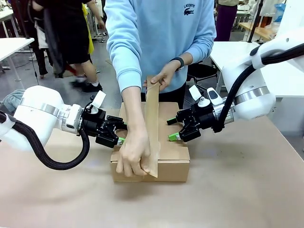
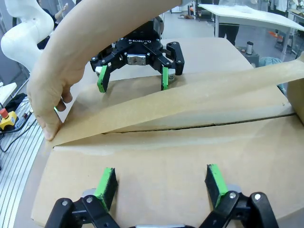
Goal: Pack the gift set into the box.
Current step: Press and hold the closed box until the human finishes sealing it.
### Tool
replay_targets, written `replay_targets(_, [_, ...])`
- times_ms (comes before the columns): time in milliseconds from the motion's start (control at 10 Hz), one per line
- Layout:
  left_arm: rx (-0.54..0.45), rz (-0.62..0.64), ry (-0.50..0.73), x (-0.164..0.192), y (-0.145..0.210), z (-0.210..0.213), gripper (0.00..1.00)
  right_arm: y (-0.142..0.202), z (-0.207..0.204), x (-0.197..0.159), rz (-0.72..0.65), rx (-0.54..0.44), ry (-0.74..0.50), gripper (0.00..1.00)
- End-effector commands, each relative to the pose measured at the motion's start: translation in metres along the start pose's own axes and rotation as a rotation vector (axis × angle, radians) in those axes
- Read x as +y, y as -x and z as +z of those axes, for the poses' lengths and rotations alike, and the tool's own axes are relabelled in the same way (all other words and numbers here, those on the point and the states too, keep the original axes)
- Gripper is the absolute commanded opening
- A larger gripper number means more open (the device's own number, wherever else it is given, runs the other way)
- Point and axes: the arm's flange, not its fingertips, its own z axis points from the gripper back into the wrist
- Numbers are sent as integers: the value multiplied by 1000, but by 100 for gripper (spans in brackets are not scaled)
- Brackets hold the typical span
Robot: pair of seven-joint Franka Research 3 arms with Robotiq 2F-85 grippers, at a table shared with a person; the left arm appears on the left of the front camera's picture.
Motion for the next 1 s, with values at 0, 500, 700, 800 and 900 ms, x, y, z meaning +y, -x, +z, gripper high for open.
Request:
replay_targets(0, [1, 3, -1, 0, 2, 0, 100, 2, -3, 2, 8, 15, -4, 100])
replay_targets(500, [1, 3, -1, 0, 2, 0, 100, 2, -3, 2, 8, 15, -4, 100])
replay_targets(700, [1, 3, -1, 0, 2, 0, 100, 2, -3, 2, 8, 15, -4, 100])
replay_targets(800, [1, 3, -1, 0, 2, 0, 100, 2, -3, 2, 8, 15, -4, 100])
replay_targets(900, [1, 3, -1, 0, 2, 0, 100, 2, -3, 2, 8, 15, -4, 100])
